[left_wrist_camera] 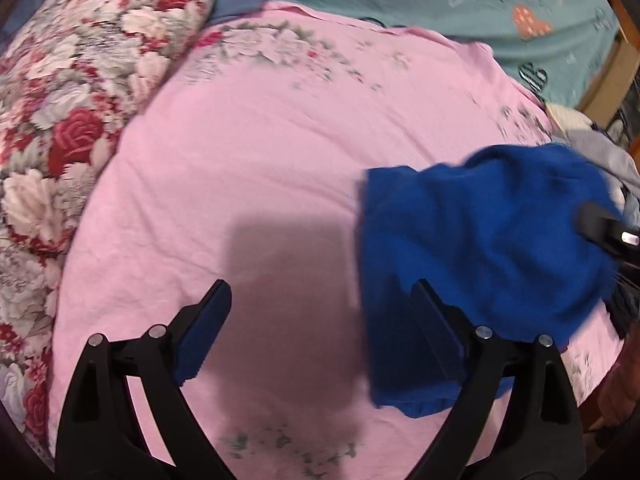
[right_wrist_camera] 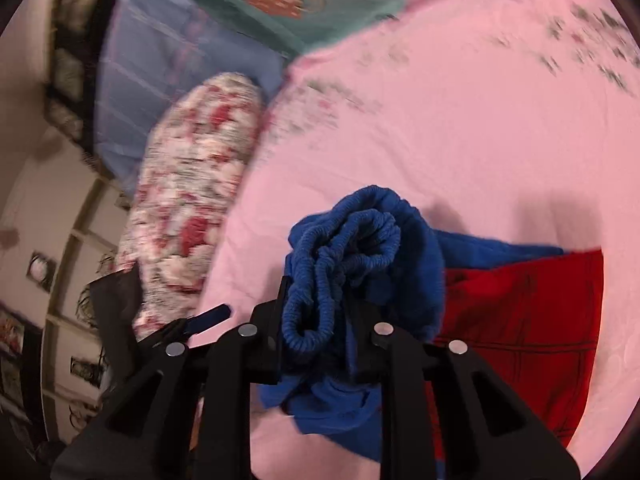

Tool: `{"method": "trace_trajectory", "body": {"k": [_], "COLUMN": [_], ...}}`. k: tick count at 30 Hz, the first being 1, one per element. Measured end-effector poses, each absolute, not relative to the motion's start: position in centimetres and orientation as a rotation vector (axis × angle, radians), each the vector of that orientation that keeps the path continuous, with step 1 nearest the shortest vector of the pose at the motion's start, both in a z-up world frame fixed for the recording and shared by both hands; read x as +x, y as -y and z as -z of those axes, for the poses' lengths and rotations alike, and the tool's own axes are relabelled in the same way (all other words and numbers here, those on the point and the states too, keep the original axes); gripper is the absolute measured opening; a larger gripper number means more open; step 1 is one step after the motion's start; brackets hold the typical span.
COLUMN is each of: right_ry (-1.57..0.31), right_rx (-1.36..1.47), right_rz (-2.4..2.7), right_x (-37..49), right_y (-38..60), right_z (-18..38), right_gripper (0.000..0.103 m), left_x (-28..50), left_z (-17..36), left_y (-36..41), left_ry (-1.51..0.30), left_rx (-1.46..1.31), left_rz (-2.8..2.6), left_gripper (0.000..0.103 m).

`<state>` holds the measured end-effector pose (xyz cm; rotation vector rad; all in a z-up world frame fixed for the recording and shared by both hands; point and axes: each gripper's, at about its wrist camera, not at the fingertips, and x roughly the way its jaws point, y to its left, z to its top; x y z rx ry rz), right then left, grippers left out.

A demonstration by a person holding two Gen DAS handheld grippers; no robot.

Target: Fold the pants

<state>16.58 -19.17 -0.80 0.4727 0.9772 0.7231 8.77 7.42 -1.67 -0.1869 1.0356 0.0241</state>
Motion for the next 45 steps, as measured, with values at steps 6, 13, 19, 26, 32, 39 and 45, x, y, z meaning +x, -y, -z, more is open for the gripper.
{"method": "trace_trajectory", "body": {"k": [6,13,19,26,32,39,45], "right_ry": [-0.784,-1.085,-0.98,-0.85,-0.951,-0.99,-0.985], "right_rx": [0.506,0.441,0.345,0.342,0.296,0.217,0.031], "right_rz": [-0.737,-0.282,-0.322,-0.437,-0.483,-0.411,-0.347], "right_x": [11.9,13.6,13.0,15.3,17.6,17.2,15.9], "right_y": [24.2,30.8,31.3,30.5,26.7,28.1,28.3], "right_z": [-4.0,6.3,4.2,0.7,3.0,5.0,6.8], "right_gripper": [0.022,0.046,0.06,0.04,0.034,0.033,0.015], "left_x": [8.7,9.9,9.4,12.5,18.1,21.4,22.0], "left_z": [1.5,4.3,2.9,1.0,3.0,8.0,7.4], "left_y": [-6.3,-1.5,-0.9,1.5,2.1,2.6,1.4], "left_ry": [-1.047,-1.142,-1.104,-1.066,-1.143,-1.232,-1.211], "left_rx": [-0.184,-0.125,-0.099,-0.116,-0.157,-0.154,-0.157], "left_rz": [0.014,0.113,0.126,0.178,0.141,0.073,-0.002], "left_gripper": [0.092,0.092,0.092,0.092,0.092,0.093,0.094]}}
